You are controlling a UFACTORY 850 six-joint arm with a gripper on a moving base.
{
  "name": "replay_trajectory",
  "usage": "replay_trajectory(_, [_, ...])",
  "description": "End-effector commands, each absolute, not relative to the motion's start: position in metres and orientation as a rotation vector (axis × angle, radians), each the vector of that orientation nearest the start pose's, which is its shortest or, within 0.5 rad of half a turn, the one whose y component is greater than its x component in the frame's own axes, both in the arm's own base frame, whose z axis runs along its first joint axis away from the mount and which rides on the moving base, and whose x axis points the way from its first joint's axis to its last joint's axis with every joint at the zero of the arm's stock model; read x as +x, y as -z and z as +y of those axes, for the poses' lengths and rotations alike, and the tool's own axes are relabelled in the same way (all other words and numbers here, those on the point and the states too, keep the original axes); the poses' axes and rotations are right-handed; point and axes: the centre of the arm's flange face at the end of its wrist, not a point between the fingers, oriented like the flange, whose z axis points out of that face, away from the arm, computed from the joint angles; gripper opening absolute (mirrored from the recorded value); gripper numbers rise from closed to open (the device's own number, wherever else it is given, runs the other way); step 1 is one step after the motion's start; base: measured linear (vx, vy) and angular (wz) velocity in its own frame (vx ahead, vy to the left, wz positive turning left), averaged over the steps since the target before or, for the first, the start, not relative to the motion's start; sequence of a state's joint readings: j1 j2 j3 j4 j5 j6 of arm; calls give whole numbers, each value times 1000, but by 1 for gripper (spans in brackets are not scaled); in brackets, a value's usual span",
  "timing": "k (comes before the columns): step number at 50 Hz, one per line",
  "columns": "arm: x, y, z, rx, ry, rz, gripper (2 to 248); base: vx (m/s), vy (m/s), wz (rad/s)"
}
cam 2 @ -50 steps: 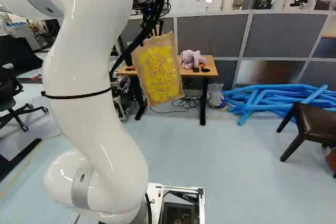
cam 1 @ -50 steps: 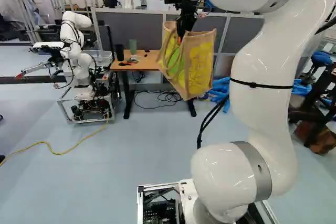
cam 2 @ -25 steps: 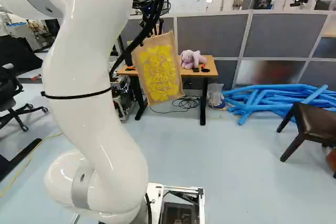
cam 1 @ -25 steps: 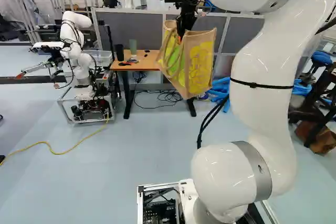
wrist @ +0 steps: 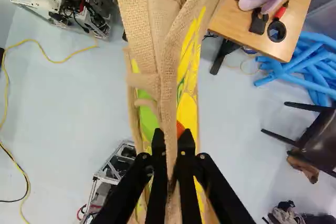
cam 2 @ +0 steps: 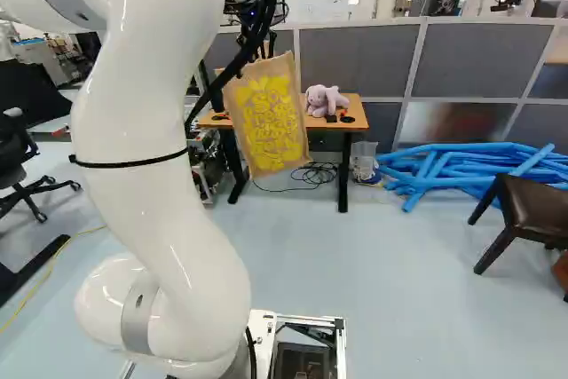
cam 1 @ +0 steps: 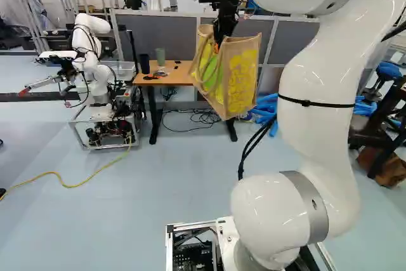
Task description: Pick up the bag on the ground and place it on the table
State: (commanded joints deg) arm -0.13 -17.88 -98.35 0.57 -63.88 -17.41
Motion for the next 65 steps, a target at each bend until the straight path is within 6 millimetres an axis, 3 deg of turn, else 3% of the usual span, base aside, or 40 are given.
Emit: replay_trajectory(65, [590,-726,-1,-3109,455,-467,23,120,8,-11])
